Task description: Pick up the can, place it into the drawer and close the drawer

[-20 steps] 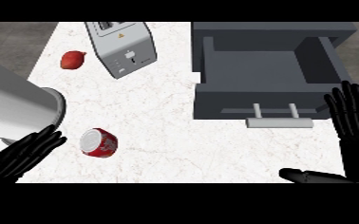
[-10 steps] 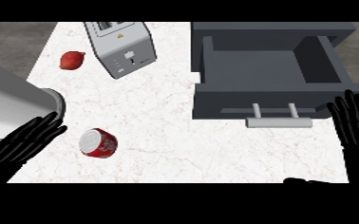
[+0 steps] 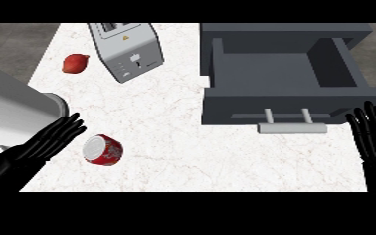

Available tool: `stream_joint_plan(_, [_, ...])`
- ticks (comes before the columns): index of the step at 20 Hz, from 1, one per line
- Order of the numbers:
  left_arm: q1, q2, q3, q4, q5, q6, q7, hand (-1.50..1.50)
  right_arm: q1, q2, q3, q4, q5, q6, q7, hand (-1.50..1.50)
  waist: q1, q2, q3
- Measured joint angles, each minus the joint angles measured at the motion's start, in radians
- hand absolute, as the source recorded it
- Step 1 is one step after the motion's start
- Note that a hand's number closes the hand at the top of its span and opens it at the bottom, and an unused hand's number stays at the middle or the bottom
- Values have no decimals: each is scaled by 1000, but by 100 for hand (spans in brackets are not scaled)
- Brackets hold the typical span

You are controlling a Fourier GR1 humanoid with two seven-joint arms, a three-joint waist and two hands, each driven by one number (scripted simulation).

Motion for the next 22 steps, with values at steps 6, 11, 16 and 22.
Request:
stream_joint_plan(6, [-22,-56,6,85,-119,-31,-79,-150,6,-9,-47,-1,-27,33,-6,-150,-1,0,0])
stream_joint_plan(11, [-42,-85,20,186,-248,-45,-196,-150,-10,-7,-59,19,-24,51,-4,-150,0,0,0])
stream_joint_plan(16, [-66,-77,45,302,-344,-55,-313,-150,-9,14,-51,30,-5,53,-24,-150,0,0,0])
stream_joint_plan(22, [-108,-66,53,424,-432,-31,-408,-150,-8,13,-80,38,-15,75,-38,-150,-1,0,0])
